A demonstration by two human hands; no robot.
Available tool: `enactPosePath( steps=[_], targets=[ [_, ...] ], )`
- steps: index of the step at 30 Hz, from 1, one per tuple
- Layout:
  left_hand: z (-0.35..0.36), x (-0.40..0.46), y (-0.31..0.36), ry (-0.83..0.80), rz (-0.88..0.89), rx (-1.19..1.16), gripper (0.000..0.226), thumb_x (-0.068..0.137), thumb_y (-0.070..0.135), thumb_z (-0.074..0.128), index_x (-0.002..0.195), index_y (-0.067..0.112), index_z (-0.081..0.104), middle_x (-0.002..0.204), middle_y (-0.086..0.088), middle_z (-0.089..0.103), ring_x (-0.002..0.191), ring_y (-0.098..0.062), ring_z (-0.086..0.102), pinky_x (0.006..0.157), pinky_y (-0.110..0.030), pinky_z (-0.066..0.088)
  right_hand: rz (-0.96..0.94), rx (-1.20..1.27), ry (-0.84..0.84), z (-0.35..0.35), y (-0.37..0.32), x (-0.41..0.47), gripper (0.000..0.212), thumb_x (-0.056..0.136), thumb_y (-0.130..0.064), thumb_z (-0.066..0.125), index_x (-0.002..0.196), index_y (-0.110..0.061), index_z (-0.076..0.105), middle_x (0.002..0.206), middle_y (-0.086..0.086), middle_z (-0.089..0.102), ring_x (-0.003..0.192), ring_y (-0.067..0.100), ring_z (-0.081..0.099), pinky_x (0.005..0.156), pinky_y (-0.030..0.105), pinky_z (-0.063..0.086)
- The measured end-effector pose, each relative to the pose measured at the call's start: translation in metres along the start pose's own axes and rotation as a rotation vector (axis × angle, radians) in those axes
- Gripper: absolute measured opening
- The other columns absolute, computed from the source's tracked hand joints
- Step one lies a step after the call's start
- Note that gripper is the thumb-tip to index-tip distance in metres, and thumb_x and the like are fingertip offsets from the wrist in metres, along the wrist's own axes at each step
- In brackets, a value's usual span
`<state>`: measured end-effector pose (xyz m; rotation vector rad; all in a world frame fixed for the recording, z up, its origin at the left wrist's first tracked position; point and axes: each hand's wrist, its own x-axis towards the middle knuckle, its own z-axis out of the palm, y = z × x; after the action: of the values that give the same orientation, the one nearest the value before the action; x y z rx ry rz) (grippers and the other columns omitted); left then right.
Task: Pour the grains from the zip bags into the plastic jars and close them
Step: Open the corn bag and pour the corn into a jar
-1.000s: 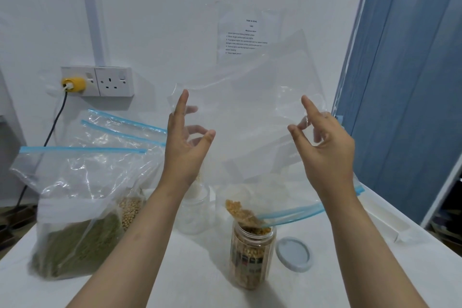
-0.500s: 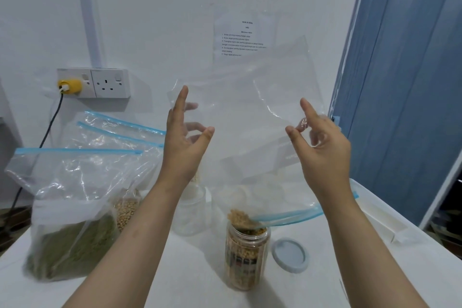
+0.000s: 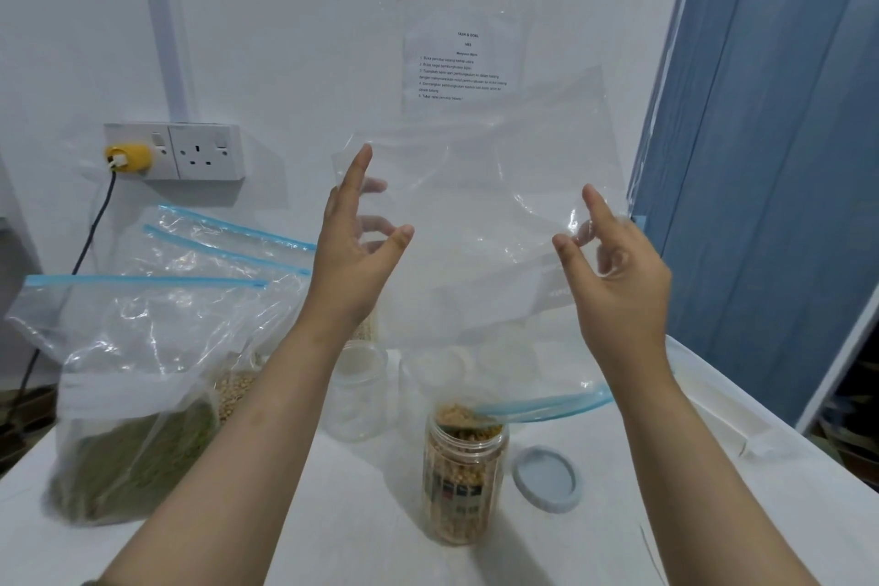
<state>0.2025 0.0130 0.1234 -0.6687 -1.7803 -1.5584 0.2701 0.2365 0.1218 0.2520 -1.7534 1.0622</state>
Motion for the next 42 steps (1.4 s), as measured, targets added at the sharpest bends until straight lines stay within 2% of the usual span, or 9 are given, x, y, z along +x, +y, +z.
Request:
enactPosePath(
  steps=[7, 11, 14, 20, 27, 30, 33, 36, 42],
  targets=[
    [0.003, 0.004, 0.006, -0.001, 0.010, 0.009, 0.078, 0.092, 0.006, 0.066, 0.144, 0.048, 0.025, 0.127, 0.011, 0.046, 0.088, -0.002, 0.056, 0.079, -0.009, 0.046, -0.022, 0.025, 0.028, 0.000, 0.003, 0.000, 0.049, 0.095, -0.016, 0.066, 0.142, -0.015, 0.052, 0.085, -0.012, 0.053, 0.077, -0.005, 0.048, 0.073, 0.006, 0.040],
    [0.007, -0.012, 0.000, -0.038, 0.027, -0.045, 0.091, 0.092, 0.010, 0.067, 0.144, 0.059, 0.010, 0.135, 0.004, 0.044, 0.109, -0.007, 0.059, 0.084, -0.017, 0.051, -0.031, 0.004, 0.051, -0.002, 0.008, -0.003, 0.049, 0.094, -0.016, 0.066, 0.141, -0.017, 0.051, 0.085, -0.017, 0.051, 0.076, -0.005, 0.048, 0.072, 0.006, 0.040],
    [0.014, -0.040, -0.015, -0.060, -0.015, -0.073, 0.089, 0.091, 0.022, 0.068, 0.140, 0.069, 0.011, 0.139, 0.007, 0.044, 0.118, -0.008, 0.056, 0.090, -0.020, 0.052, -0.015, 0.030, 0.059, -0.008, 0.015, -0.007, 0.046, 0.094, -0.013, 0.067, 0.138, -0.021, 0.056, 0.085, -0.015, 0.053, 0.072, 0.000, 0.046, 0.071, 0.009, 0.040],
    [0.032, -0.062, -0.036, -0.067, -0.147, -0.117, 0.075, 0.095, 0.005, 0.062, 0.133, 0.065, 0.038, 0.118, 0.018, 0.056, 0.103, -0.008, 0.062, 0.082, -0.020, 0.051, 0.003, 0.046, 0.002, -0.017, 0.022, -0.008, 0.036, 0.092, -0.013, 0.069, 0.123, -0.031, 0.066, 0.089, -0.007, 0.051, 0.082, 0.004, 0.050, 0.079, 0.009, 0.040],
    [0.038, -0.057, -0.041, -0.002, -0.183, -0.105, 0.068, 0.093, 0.001, 0.062, 0.136, 0.050, 0.045, 0.111, 0.016, 0.056, 0.098, -0.012, 0.062, 0.088, -0.030, 0.055, 0.160, -0.051, -0.127, -0.044, 0.046, -0.014, 0.050, 0.088, -0.046, 0.063, 0.137, -0.044, 0.052, 0.121, -0.002, 0.048, 0.097, 0.003, 0.054, 0.088, 0.001, 0.035],
    [0.043, -0.058, -0.041, 0.001, -0.174, -0.094, 0.068, 0.093, 0.000, 0.062, 0.136, 0.051, 0.045, 0.112, 0.017, 0.056, 0.097, -0.013, 0.062, 0.090, -0.034, 0.056, 0.199, -0.078, -0.244, -0.054, 0.058, -0.021, 0.058, 0.085, -0.051, 0.063, 0.139, -0.057, 0.043, 0.122, -0.011, 0.048, 0.104, 0.001, 0.051, 0.089, 0.008, 0.037],
    [0.047, -0.058, -0.039, -0.004, -0.166, -0.083, 0.070, 0.093, -0.001, 0.061, 0.135, 0.052, 0.045, 0.113, 0.015, 0.055, 0.096, -0.012, 0.061, 0.088, -0.031, 0.056, 0.120, -0.159, -0.341, -0.056, 0.066, -0.028, 0.056, 0.084, -0.050, 0.066, 0.132, -0.064, 0.043, 0.115, -0.023, 0.051, 0.109, 0.000, 0.044, 0.097, 0.027, 0.040],
    [0.050, -0.058, -0.037, -0.010, -0.160, -0.070, 0.070, 0.093, -0.002, 0.061, 0.135, 0.052, 0.044, 0.114, 0.014, 0.055, 0.096, -0.011, 0.061, 0.083, -0.023, 0.054, 0.095, -0.142, -0.315, -0.054, 0.071, -0.033, 0.048, 0.087, -0.035, 0.071, 0.125, -0.059, 0.052, 0.101, -0.027, 0.060, 0.102, 0.001, 0.049, 0.094, 0.039, 0.046],
    [0.054, -0.055, -0.030, -0.035, -0.153, -0.084, 0.069, 0.093, -0.001, 0.061, 0.134, 0.051, 0.043, 0.116, 0.011, 0.055, 0.096, -0.008, 0.061, 0.080, -0.016, 0.050, 0.023, -0.124, -0.175, -0.052, 0.077, -0.034, 0.047, 0.089, -0.018, 0.072, 0.127, -0.042, 0.057, 0.091, -0.023, 0.063, 0.093, 0.009, 0.050, 0.087, 0.019, 0.041]
  ],
)
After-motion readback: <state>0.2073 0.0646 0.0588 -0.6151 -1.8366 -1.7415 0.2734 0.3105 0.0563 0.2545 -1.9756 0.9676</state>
